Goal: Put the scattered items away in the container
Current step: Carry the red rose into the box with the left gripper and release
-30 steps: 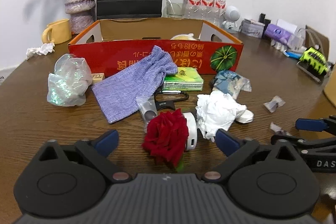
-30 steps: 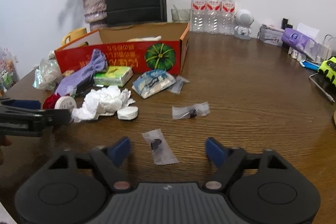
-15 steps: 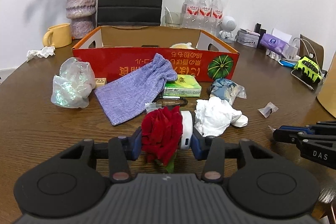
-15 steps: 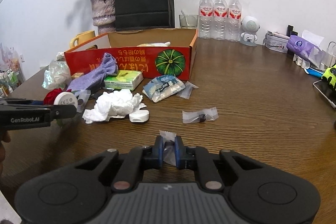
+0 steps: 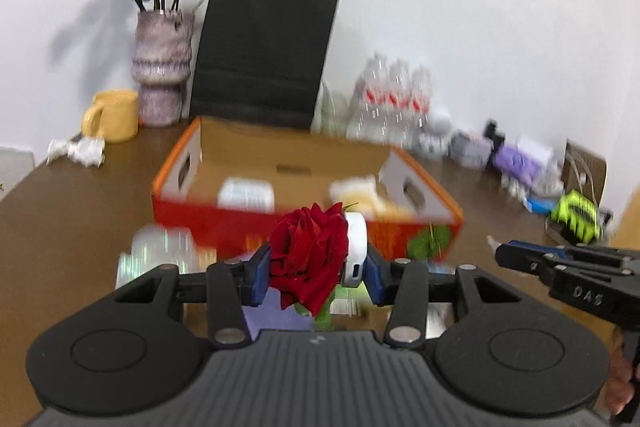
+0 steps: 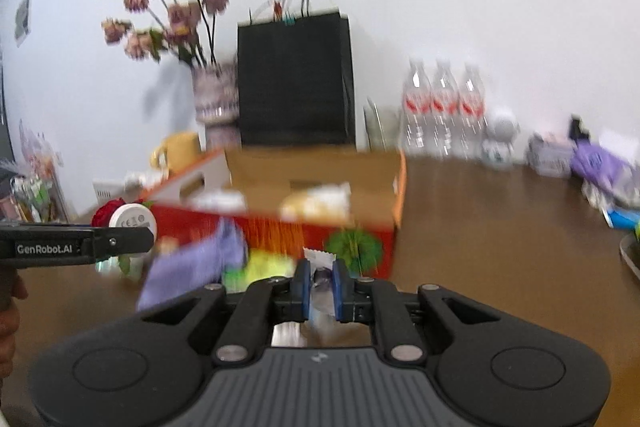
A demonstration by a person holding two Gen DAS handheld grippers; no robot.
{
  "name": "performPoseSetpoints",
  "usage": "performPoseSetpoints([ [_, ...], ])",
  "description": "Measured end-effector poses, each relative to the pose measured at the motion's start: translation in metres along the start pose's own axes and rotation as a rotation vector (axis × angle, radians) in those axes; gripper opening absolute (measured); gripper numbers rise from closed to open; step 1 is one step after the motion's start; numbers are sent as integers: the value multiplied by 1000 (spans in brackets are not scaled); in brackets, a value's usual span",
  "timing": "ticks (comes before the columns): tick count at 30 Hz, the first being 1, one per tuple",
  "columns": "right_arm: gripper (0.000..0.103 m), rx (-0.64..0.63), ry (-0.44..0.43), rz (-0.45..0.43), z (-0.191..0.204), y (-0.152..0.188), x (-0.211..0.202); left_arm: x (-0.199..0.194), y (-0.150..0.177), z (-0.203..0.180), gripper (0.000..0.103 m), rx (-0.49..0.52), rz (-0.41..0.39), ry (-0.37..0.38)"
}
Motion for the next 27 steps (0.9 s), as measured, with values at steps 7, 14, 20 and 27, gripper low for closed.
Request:
performPoseSetpoints([
  [7, 10, 33, 2, -39, 4, -79, 76, 55, -67, 12, 47, -8, -57, -14],
  [14, 10, 57, 45, 64, -8, -87, 155, 125, -70, 34, 47, -37, 44, -74],
  [20, 13, 78, 67, 107, -20, -76, 169, 141, -59, 37, 54, -13, 96, -63],
  [27, 103, 97, 105, 130, -27, -78, 165, 131, -64, 34, 103, -4, 52, -116],
])
Point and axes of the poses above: each gripper's, at about its wrist camera, not at the fingertips, and x roughly the way its jaws point, z to its left, y to its underside, the point moved 5 cm from there along x, roughly the way its jaws point, and after that the axes turned 6 degrees about z, right-handed, at the moved point
